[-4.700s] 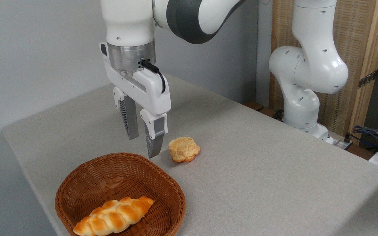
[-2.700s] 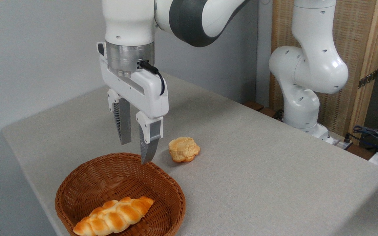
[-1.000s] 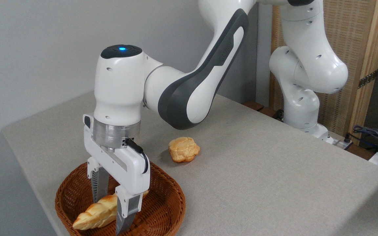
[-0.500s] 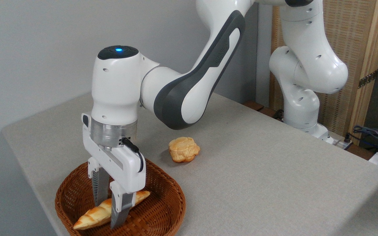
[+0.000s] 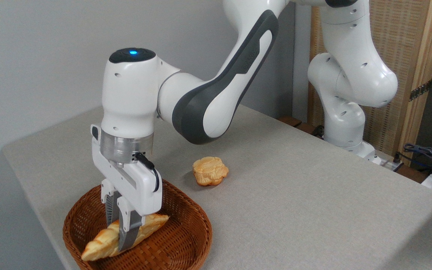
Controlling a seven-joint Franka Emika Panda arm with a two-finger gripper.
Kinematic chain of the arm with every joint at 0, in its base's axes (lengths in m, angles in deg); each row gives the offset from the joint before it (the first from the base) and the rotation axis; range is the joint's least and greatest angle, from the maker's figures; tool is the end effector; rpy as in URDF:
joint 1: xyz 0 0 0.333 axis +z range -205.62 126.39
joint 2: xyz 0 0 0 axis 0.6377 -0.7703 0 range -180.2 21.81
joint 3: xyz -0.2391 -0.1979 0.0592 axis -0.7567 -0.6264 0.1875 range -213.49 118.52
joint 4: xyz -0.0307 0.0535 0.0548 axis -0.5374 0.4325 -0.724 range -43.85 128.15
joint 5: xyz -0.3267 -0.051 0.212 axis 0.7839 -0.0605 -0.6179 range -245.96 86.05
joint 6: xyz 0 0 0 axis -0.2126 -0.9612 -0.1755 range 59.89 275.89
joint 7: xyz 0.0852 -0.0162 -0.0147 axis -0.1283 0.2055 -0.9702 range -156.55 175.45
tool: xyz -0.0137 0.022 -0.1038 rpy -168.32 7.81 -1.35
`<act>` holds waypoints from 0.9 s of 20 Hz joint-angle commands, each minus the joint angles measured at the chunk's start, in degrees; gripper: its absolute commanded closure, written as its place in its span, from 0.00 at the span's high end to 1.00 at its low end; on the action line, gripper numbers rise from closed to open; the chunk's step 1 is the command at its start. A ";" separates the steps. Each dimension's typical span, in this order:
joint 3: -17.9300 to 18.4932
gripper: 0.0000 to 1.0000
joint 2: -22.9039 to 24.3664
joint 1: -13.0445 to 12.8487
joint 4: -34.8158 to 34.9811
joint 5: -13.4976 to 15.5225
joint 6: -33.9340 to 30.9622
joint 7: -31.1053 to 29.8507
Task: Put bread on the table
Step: 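Lift the twisted bread roll out of the basket toward the round bun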
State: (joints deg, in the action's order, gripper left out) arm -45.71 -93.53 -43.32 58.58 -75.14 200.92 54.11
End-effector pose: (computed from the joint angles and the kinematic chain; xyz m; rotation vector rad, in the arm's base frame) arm 0.6483 -0.0233 0.4213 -2.8135 1.1236 -0.5108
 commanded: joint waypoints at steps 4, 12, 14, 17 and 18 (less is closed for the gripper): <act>-0.28 0.36 7.38 0.01 -0.26 0.46 -9.94 -0.54; 0.51 0.41 14.67 0.19 1.85 0.46 -28.30 0.07; 0.60 0.44 16.78 0.19 4.39 0.37 -30.69 -0.01; 0.60 0.45 19.07 0.28 8.08 0.37 -34.03 0.07; 0.60 0.46 19.77 0.36 9.14 0.37 -34.56 0.07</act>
State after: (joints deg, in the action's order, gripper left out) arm -45.48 -77.47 -42.93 63.17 -75.08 168.29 54.06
